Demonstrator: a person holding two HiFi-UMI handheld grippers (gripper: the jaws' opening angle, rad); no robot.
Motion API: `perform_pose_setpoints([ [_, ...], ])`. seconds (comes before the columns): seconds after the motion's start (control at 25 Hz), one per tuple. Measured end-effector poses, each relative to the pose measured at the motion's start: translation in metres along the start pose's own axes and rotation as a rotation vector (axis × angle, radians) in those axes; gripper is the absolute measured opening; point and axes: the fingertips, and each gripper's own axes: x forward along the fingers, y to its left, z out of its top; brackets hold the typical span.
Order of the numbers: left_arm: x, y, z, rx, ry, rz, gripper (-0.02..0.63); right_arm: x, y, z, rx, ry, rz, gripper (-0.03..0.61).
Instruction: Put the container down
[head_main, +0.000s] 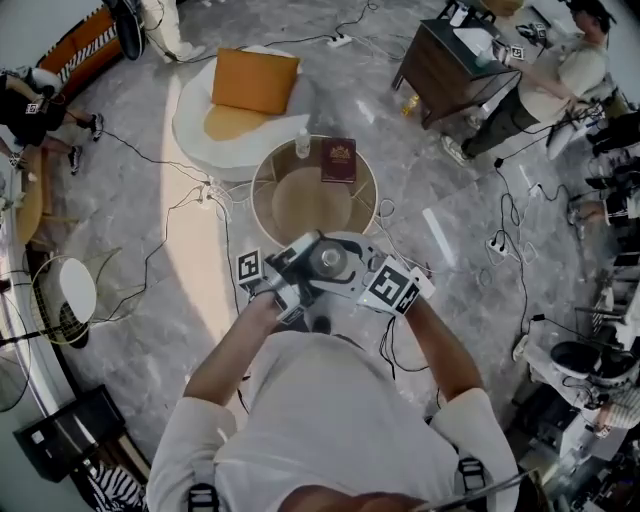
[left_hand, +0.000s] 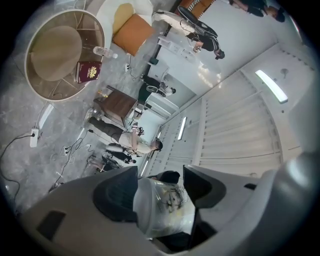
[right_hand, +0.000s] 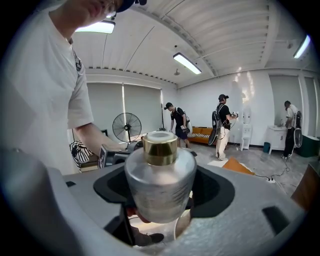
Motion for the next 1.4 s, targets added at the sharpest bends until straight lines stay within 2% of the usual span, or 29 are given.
perform_pose_setpoints([
  [0.8, 0.04, 0.003, 0.147, -0.079, 0.085, 0.078, 0.267, 0.081, -0.136, -0.015, 0.103, 0.032, -0.125, 0.337],
  [1.08, 0.029, 0.007, 0.18, -0.089, 0.111, 0.098, 0.268, 0.113, -0.153, -0.026, 0.117, 0.05, -0.15, 0.337],
  [1.4, 0.028, 0.029, 0.212, -0.092, 0.097, 0.13, 0.268, 0.13, -0.175, -0.05, 0.147, 0.065, -0.139, 0.337],
])
